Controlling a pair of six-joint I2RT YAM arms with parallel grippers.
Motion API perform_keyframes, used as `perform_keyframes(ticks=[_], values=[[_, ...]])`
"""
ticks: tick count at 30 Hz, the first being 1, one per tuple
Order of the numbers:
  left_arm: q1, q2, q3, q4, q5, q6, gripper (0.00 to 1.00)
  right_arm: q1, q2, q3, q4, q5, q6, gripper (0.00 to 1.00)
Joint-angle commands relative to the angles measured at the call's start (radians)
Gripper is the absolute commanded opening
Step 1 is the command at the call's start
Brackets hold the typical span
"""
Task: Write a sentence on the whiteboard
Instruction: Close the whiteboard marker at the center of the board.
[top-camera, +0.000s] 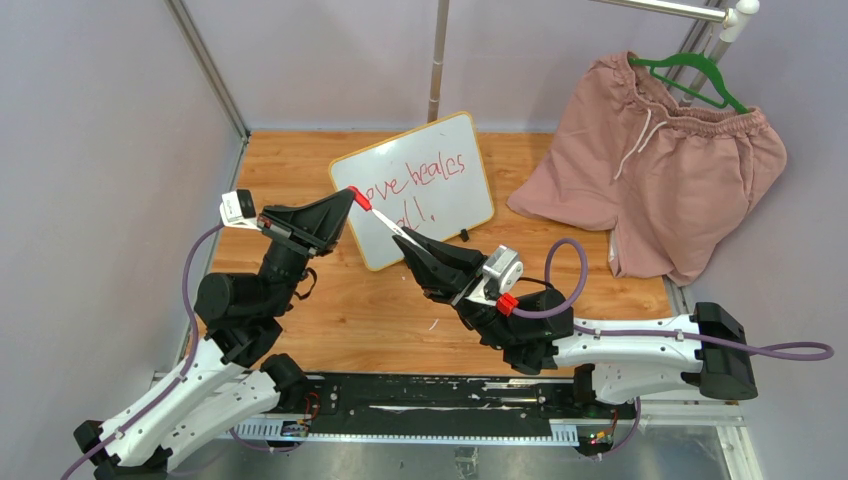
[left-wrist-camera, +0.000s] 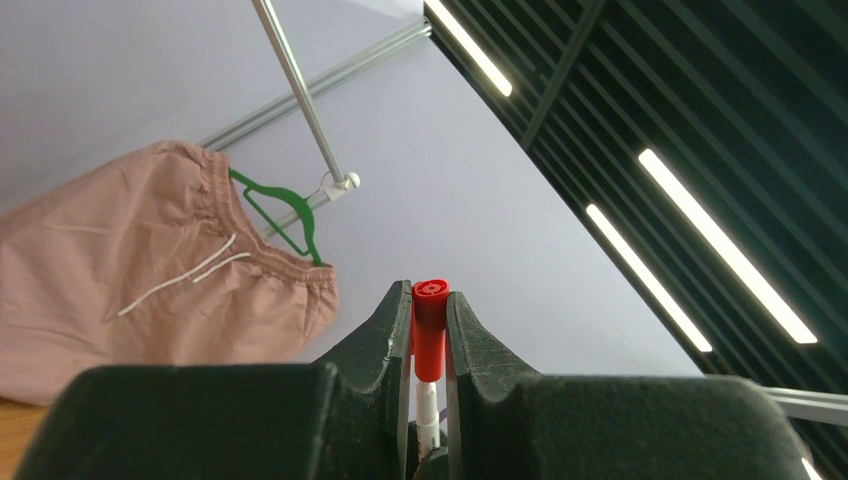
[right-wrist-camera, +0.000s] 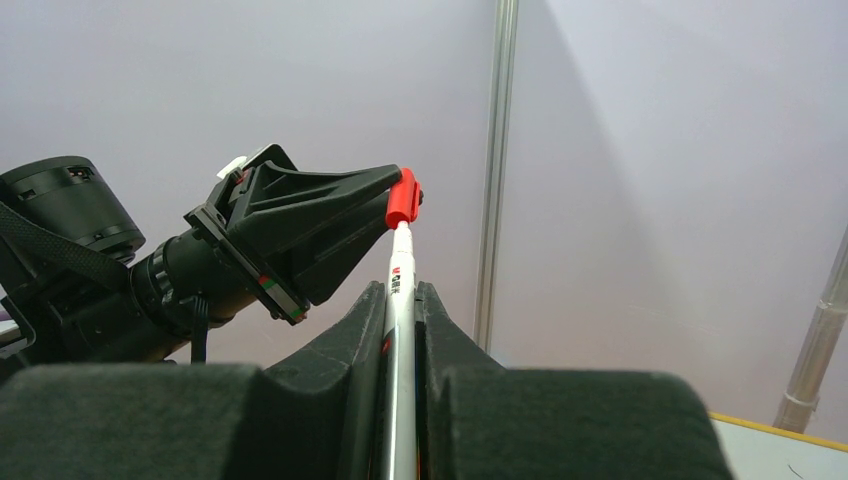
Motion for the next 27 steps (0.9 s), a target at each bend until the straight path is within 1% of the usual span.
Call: perform_keyframes(ticks=[1,20,27], values=[[0.003,0.003,0.011,0.027,0.01,-0.005,0.0,-0.011,-0.008,0.04,0.05,0.007,-0.001,0.0],[0.003,0.006,0.018,0.026,0.022,-0.004,0.0,-0.013,0.012,0.059,0.03,0.002,0.008,0.0],[0.003,-0.002,0.022,0.026,0.004,0.008,0.0,-0.013,0.014,0.051,0.025,0.002,0.024,0.0]])
